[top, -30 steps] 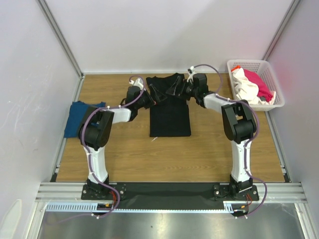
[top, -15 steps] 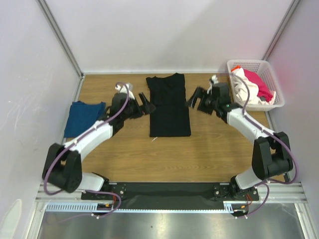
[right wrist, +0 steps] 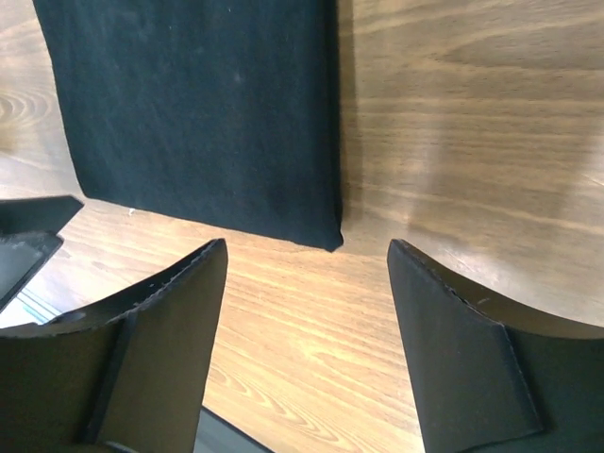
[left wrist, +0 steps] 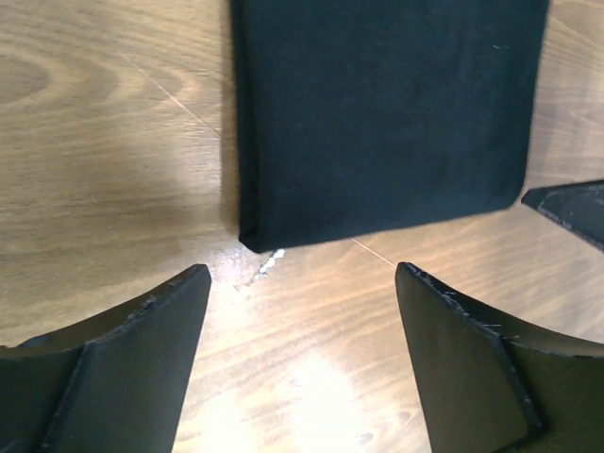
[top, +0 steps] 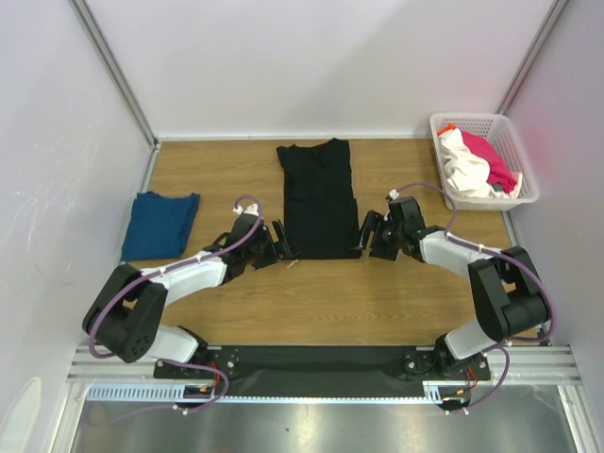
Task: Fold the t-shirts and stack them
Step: Fold the tshirt
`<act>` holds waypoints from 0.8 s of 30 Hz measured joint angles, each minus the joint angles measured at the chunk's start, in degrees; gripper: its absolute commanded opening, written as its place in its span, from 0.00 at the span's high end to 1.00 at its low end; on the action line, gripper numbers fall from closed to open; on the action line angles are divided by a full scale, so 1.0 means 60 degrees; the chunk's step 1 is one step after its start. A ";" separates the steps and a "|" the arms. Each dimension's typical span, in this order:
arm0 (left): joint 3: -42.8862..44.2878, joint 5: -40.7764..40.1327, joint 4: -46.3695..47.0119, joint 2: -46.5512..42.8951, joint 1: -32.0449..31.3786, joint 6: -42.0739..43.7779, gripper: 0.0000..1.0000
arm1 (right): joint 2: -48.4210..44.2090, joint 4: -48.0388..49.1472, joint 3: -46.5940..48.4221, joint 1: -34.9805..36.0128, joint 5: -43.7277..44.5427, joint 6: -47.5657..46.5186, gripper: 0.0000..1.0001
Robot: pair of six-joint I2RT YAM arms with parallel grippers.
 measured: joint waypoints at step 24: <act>-0.0222 -0.0295 0.1698 0.1359 -0.0033 -0.0627 0.51 | 0.0976 0.1308 -0.0255 0.0178 -0.0193 0.0335 0.62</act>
